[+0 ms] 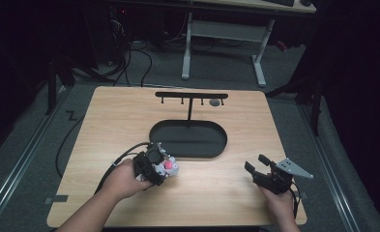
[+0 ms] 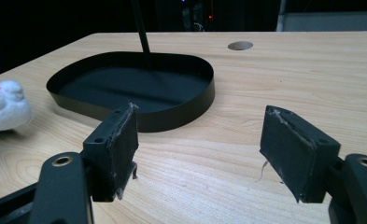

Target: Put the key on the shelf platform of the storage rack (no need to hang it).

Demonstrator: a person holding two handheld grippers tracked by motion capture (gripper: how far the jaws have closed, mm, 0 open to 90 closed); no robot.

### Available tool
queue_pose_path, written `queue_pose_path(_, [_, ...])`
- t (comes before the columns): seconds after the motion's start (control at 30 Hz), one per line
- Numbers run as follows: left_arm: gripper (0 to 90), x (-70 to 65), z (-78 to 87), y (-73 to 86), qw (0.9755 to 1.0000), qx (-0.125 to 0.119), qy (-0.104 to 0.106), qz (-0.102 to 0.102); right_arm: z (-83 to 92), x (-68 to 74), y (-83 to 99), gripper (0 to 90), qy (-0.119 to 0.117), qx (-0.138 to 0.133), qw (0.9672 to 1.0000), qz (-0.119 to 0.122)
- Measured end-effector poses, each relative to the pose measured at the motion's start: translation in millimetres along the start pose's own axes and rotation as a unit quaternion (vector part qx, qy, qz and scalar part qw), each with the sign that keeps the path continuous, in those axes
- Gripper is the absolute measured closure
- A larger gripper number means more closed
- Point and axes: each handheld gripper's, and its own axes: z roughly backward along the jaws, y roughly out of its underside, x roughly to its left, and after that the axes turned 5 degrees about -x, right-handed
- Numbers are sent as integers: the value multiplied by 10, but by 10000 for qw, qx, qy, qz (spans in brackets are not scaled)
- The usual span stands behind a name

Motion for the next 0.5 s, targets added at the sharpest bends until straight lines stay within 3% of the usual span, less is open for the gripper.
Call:
queue_pose_path(0.17, [288, 29, -16, -38, 9999, 23, -28, 112, -12, 20, 8, 281, -25, 21, 10000, 24])
queue_pose_path(0.4, [288, 46, -44, -115, 9999, 48, -62, 121, -21, 31, 16, 278, -29, 8, 10000, 79])
queue_pose_path(0.5, [288, 112, -19, -170, 9998, 30, -32, 199, -17, 30, 16, 281, -12, 4, 10000, 97])
